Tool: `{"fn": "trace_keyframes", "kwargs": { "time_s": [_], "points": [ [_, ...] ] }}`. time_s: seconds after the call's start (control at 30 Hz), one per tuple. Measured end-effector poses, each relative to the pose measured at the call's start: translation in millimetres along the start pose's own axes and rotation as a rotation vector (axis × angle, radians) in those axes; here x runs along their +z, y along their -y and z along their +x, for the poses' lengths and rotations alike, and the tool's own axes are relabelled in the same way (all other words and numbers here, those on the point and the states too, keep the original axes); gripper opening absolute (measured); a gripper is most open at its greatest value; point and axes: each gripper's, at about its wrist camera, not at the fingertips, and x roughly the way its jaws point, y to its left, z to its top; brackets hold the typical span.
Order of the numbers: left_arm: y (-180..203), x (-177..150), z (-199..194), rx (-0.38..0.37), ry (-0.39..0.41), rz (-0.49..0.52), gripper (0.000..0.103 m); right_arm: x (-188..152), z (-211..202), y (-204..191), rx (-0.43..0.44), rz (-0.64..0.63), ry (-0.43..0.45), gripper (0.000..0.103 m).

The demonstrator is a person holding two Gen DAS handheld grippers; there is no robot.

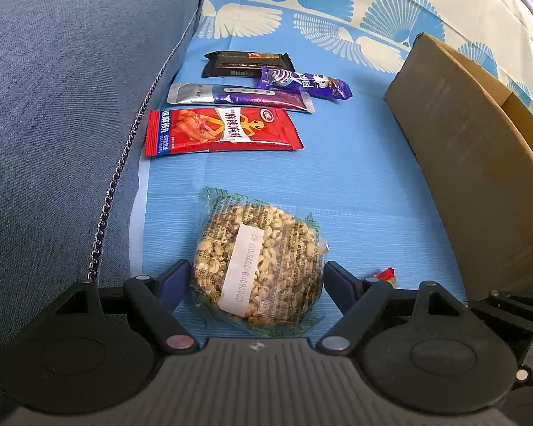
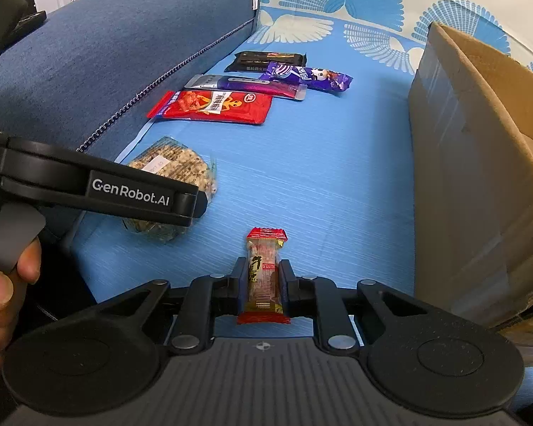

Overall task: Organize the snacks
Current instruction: 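Hold the peanut bag in the left tool and candy bar in the right tool above the table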

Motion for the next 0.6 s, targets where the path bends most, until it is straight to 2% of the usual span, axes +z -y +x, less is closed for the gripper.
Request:
{"fn": "trace_keyframes", "kwargs": {
  "time_s": [0.37, 0.47, 0.6],
  "points": [
    [1.8, -0.1, 2.6, 0.008, -0.009, 0.008, 0.085, -1.1, 3.7, -2.7, 0.01, -0.021, -0.003, 0.021],
    [3.5, -0.2, 4.1, 0.012, -0.014, 0.015, 0.086, -1.7, 6.5, -3.9, 0.002, -0.032, -0.006, 0.024],
    [3.2, -0.2, 5.1, 0.013, -0.018, 0.015, 0.086, -1.1, 6.2, -4.6, 0.002, -0.034, 0.003, 0.033]
  ]
}}
